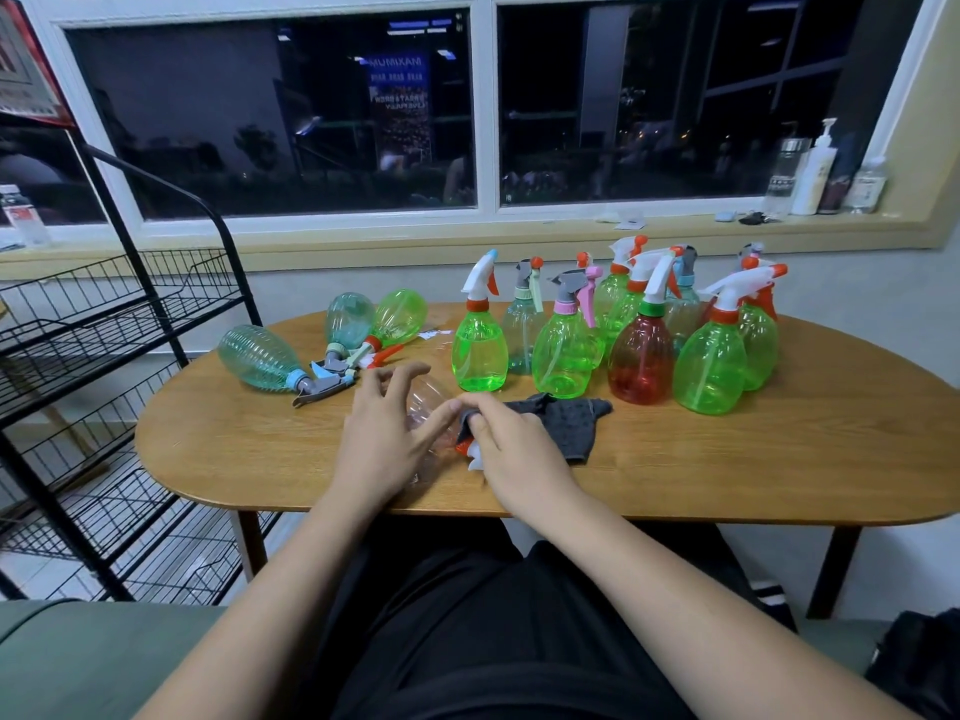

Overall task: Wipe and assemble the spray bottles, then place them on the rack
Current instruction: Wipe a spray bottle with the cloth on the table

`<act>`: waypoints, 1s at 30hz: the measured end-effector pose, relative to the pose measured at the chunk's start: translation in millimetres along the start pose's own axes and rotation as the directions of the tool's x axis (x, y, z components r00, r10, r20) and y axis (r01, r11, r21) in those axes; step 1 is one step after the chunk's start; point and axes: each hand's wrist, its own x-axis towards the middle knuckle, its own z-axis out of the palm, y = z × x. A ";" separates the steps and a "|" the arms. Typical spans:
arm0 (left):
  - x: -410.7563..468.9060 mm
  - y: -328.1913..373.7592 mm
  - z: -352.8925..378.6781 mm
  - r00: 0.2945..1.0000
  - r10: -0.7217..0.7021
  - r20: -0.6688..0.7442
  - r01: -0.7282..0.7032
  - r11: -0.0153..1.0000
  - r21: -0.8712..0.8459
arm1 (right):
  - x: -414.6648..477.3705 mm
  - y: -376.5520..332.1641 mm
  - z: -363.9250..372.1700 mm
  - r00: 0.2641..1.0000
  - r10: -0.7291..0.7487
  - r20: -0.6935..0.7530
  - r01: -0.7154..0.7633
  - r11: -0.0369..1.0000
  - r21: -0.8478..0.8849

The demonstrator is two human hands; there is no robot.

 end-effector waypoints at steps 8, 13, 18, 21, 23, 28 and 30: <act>-1.4 -0.2 -0.4 1.000 -0.004 -0.012 0.004 1.000 -0.009 | -33.4 12.6 -7.9 0.960 -0.156 0.232 0.216 0.941 -0.261; -1.1 1.1 -0.1 0.999 -0.016 -0.031 0.015 0.999 -0.041 | -42.5 27.0 -16.6 0.955 -0.061 0.292 0.151 0.942 -0.298; 2.5 -0.5 -0.8 1.000 -0.010 -0.017 0.009 0.999 -0.046 | -24.9 22.4 -20.0 0.951 0.024 0.309 0.101 0.918 -0.383; 3.1 -1.0 -0.4 1.000 -0.003 -0.015 0.003 0.999 -0.052 | -5.6 15.1 -18.6 0.939 0.051 0.341 0.091 0.918 -0.387; 3.1 -0.9 -0.7 1.000 -0.004 -0.012 0.003 0.998 -0.055 | 7.5 13.7 -16.1 0.935 0.073 0.348 0.058 0.934 -0.353; 1.9 1.9 -1.8 1.000 -0.014 -0.006 0.013 0.998 -0.066 | 16.4 16.8 -7.6 0.932 0.081 0.353 0.056 0.931 -0.361; 0.9 3.7 -2.4 1.000 -0.014 -0.010 0.014 0.998 -0.065 | 11.5 17.7 -9.8 0.933 0.086 0.348 0.042 0.938 -0.345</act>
